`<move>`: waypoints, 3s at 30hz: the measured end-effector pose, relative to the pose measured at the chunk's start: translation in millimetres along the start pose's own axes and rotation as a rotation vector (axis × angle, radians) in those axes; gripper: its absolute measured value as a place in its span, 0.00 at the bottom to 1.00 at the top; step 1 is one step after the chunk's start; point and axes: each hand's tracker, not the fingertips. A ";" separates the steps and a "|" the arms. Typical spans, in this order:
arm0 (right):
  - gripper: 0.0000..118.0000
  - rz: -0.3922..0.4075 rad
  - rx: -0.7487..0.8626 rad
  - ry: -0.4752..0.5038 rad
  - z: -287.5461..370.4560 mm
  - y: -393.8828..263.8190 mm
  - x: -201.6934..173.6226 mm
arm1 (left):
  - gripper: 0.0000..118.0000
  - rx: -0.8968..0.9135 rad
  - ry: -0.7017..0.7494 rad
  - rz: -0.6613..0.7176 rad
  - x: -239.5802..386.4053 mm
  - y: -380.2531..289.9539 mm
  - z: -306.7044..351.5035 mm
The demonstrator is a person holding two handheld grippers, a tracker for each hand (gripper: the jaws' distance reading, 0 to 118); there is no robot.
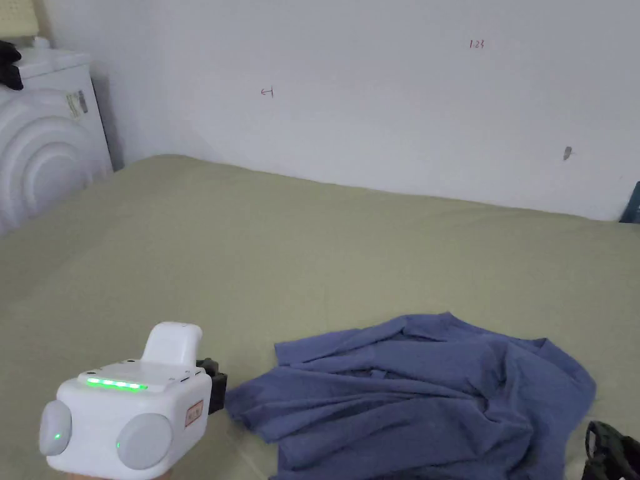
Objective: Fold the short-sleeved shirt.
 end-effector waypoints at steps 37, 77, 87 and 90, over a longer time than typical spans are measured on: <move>0.65 0.010 -0.579 -0.118 -344.8 0.8 156.1 | 0.05 -0.318 -0.039 -0.097 31.2 -3.0 -146.1; 0.04 -0.055 -0.074 -0.071 -58.8 220.9 158.6 | 0.05 0.176 0.089 -0.018 -8.3 199.1 57.2; 0.04 -0.132 -0.009 -0.090 -32.0 260.1 180.8 | 0.05 0.247 0.040 0.155 -36.8 249.9 105.1; 0.04 -0.109 -0.001 -0.099 -38.3 265.0 175.3 | 0.05 0.258 0.040 0.147 -34.5 260.6 102.6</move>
